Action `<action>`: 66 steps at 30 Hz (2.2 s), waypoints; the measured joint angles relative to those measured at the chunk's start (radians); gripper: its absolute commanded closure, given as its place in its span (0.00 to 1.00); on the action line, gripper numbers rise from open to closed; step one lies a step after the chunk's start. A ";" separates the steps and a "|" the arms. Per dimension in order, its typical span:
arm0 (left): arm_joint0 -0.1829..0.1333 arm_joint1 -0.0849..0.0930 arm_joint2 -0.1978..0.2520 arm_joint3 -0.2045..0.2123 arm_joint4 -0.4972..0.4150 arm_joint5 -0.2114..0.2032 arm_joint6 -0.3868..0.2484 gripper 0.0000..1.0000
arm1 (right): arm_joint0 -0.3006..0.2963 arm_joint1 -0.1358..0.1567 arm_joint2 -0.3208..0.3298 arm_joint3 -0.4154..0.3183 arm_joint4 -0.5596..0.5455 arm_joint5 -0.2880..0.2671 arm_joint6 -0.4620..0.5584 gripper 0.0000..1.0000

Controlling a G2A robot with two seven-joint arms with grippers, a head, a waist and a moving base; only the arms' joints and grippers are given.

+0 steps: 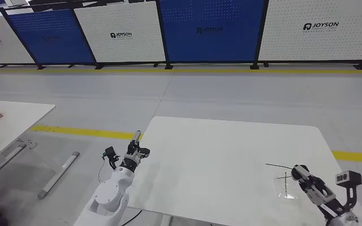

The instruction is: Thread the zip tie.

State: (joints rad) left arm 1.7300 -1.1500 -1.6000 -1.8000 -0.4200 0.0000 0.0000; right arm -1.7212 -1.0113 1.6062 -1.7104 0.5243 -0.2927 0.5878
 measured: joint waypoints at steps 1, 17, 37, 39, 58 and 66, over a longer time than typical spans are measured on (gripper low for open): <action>0.000 0.000 0.000 0.000 0.000 0.000 0.000 0.00 | 0.000 0.000 0.000 0.000 0.000 0.000 0.000 1.00; 0.018 0.000 0.044 -0.054 0.075 -0.023 -0.100 0.00 | 0.000 0.000 0.000 0.000 0.000 0.000 0.000 1.00; 0.007 -0.001 0.147 -0.036 0.245 -0.075 -0.175 0.00 | 0.000 0.000 0.000 0.000 0.000 0.000 0.000 1.00; 0.006 0.008 0.142 -0.036 0.258 -0.067 -0.273 0.00 | 0.000 0.000 0.000 0.000 0.000 0.000 0.000 1.00; -0.052 0.023 0.182 -0.033 0.228 -0.049 -0.627 0.00 | -0.009 -0.014 -0.047 -0.067 -0.052 -0.037 -0.102 1.00; -0.052 0.023 0.182 -0.033 0.228 -0.049 -0.627 0.00 | 0.059 -0.035 -0.214 -0.095 -0.279 0.062 -0.214 1.00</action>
State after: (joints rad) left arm 1.6780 -1.1270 -1.4176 -1.8326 -0.1925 -0.0491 -0.6266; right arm -1.6624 -1.0462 1.3917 -1.8050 0.2451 -0.2306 0.3741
